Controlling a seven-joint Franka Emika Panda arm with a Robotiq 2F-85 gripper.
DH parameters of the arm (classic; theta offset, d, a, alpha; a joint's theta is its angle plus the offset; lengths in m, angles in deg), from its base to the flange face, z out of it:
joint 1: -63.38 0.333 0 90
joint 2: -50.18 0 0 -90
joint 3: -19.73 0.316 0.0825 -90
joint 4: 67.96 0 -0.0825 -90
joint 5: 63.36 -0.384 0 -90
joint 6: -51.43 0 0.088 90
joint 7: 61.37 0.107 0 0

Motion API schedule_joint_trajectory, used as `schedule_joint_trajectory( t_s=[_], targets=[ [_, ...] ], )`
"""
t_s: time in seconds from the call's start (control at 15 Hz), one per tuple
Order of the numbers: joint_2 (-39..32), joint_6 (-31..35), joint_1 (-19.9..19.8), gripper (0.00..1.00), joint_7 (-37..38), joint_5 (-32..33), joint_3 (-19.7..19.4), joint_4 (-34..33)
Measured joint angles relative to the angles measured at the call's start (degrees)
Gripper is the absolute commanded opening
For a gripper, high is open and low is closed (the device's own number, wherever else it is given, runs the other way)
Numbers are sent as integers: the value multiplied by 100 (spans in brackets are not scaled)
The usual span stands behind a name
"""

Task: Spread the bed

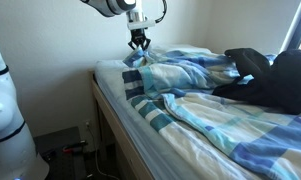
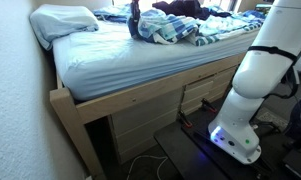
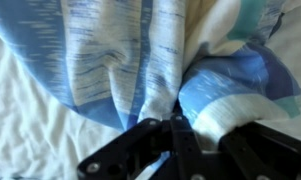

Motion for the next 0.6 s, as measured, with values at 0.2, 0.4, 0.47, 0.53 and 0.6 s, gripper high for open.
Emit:
schedule_joint_trajectory(
  t_s=[0.2, 0.4, 0.47, 0.53, 0.6],
  targets=[
    [-285, -88, 65, 3, -373, 0, 157, -277],
    [-507, -236, 92, 3, -713, 7, 291, -574],
    [-560, -297, 111, 3, -824, 16, 316, -681],
    [-603, -371, 128, 3, -921, 30, 343, -793],
    [-634, -469, 142, 3, -1033, 39, 375, -911]
  ],
)
